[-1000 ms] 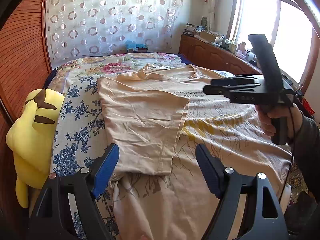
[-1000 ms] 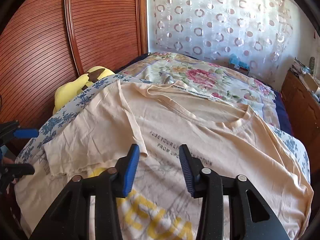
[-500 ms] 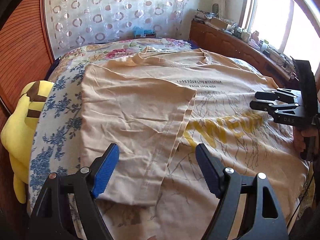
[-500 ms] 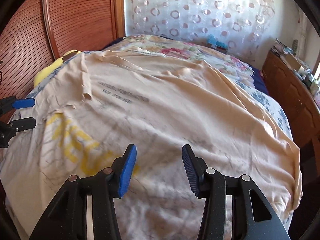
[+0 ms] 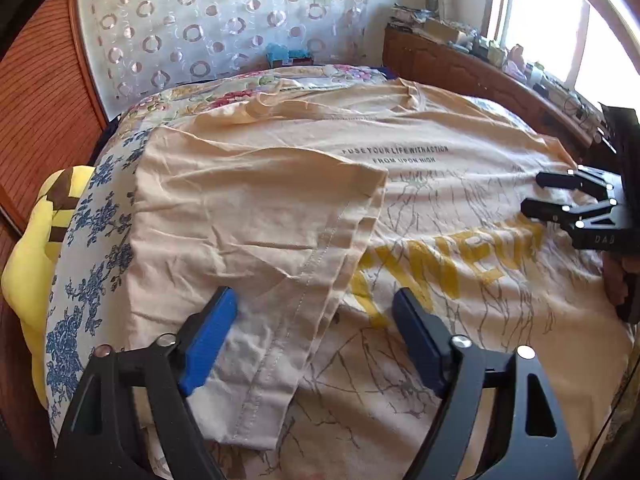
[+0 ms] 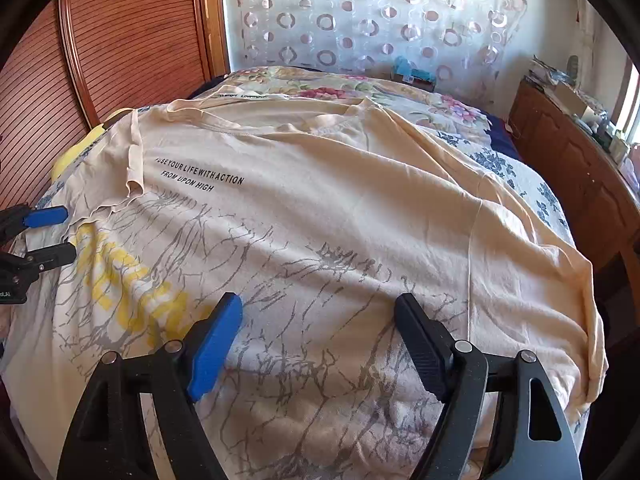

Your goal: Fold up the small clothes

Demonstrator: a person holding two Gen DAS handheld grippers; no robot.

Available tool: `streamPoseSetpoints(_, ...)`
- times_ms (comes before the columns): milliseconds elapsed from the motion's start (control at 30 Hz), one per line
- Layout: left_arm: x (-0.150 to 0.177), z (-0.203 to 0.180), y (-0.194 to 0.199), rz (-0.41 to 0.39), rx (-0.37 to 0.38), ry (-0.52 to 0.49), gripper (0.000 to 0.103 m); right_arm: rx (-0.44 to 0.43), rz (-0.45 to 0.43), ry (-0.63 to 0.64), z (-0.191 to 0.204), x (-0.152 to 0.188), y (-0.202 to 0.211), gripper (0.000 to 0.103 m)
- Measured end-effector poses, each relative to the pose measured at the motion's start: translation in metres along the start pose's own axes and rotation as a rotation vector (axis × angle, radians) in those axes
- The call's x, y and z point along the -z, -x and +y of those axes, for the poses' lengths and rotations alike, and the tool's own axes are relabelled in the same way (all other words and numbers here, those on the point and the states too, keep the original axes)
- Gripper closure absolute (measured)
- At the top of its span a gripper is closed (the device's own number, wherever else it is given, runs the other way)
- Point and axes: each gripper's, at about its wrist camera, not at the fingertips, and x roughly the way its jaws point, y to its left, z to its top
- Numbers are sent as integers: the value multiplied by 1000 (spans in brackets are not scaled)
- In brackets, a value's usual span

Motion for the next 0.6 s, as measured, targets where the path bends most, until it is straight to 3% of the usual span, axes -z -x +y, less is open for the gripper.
streamPoseSetpoints(267, 0, -6, -2, 7, 0, -19, 10, -2, -59, -30, -24, 13, 23, 22)
streamPoseSetpoints(433, 1, -6, -1, 7, 0, -19, 10, 109, -87, -101, -82, 41, 54, 22)
streamPoseSetpoints(600, 0, -6, -2, 9, -1, -18, 9, 175, -93, -263, -158, 72, 77, 22)
